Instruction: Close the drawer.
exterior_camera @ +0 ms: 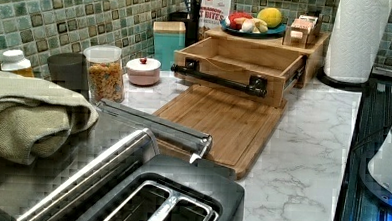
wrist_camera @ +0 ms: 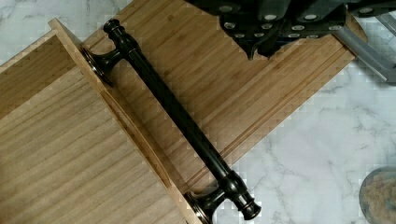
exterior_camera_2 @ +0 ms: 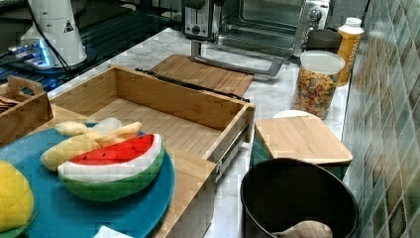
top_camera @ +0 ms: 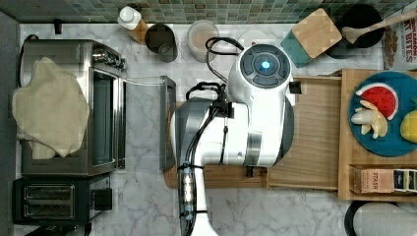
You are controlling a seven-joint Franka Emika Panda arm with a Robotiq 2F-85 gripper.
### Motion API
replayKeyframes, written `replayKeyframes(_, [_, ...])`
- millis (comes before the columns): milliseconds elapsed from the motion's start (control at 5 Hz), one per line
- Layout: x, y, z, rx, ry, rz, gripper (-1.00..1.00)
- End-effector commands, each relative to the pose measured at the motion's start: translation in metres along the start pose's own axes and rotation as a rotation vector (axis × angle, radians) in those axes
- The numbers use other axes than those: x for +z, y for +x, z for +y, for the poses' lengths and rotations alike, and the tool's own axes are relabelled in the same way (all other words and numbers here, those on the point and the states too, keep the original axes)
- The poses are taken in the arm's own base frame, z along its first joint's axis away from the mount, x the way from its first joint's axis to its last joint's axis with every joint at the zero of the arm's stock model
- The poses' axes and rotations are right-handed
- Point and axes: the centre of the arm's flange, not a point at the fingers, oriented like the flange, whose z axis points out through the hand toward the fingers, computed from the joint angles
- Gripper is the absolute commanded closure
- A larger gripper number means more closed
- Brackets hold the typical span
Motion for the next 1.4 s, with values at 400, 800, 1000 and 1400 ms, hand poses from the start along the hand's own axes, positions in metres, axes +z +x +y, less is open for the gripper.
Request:
replayKeyframes(400, [0.022,-0.010,0.000,-0.081,0.038,0.036,1.00])
replayKeyframes(800, [0.058,-0.029,-0.002,-0.342,0.038,0.054,1.00])
replayKeyframes(1000, [0.080,-0.026,-0.002,-0.396,0.044,-0.024,1.00])
replayKeyframes(1400, [0.125,-0.026,0.003,-0.448,0.041,-0.003,1.00])
